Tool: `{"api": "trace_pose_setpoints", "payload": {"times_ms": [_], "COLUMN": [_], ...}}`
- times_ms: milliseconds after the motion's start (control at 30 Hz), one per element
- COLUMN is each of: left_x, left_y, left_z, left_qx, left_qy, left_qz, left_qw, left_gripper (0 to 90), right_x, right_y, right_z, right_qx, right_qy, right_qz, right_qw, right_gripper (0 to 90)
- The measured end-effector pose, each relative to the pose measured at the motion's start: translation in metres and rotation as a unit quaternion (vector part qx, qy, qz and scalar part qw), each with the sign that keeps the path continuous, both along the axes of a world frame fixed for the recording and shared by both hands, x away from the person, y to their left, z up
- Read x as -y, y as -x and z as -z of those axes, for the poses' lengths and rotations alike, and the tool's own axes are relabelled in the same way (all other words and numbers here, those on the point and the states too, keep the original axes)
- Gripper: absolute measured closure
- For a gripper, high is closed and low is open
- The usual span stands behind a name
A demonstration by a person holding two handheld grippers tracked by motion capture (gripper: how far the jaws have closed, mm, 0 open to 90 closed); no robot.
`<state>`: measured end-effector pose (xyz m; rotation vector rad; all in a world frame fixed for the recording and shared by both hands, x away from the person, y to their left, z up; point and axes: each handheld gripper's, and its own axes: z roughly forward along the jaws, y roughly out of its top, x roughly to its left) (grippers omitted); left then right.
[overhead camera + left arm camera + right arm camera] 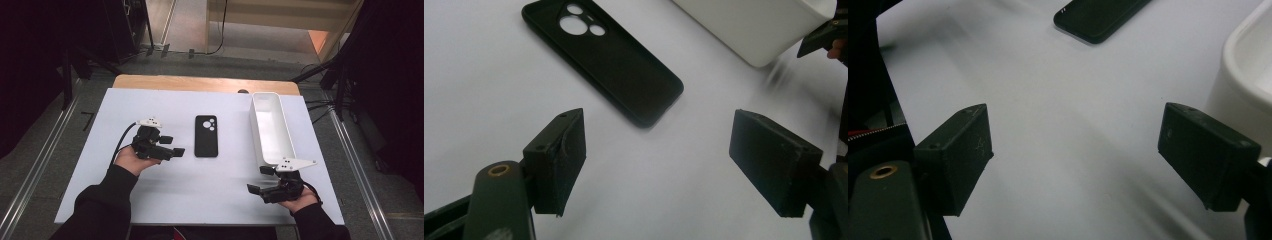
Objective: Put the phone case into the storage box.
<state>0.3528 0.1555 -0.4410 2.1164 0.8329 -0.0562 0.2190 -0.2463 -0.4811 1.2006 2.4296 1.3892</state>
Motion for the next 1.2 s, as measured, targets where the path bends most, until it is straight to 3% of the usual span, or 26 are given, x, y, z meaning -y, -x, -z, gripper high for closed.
{"api": "trace_pose_setpoints", "payload": {"times_ms": [533,1100,1200], "left_x": [0.03,0.066,0.072], "left_y": [-0.025,-0.043,-0.041], "left_z": [-0.009,-0.004,-0.001], "left_qx": [0.007,0.0,0.011], "left_qy": [0.003,0.0,-0.013], "left_qz": [0.011,0.022,0.031], "left_qw": [0.9999,0.9998,0.9994], "left_gripper": [22.4,22.5,22.4], "right_x": [-0.001,-0.002,-0.001], "right_y": [0.0,0.001,0.001], "right_z": [0.0,0.0,0.0], "right_qx": [-0.003,-0.003,-0.003], "right_qy": [0.0,-0.002,-0.003], "right_qz": [-0.002,-0.005,-0.005], "right_qw": [1.0,1.0,1.0], "right_gripper": [12.5,12.5,12.5]}}
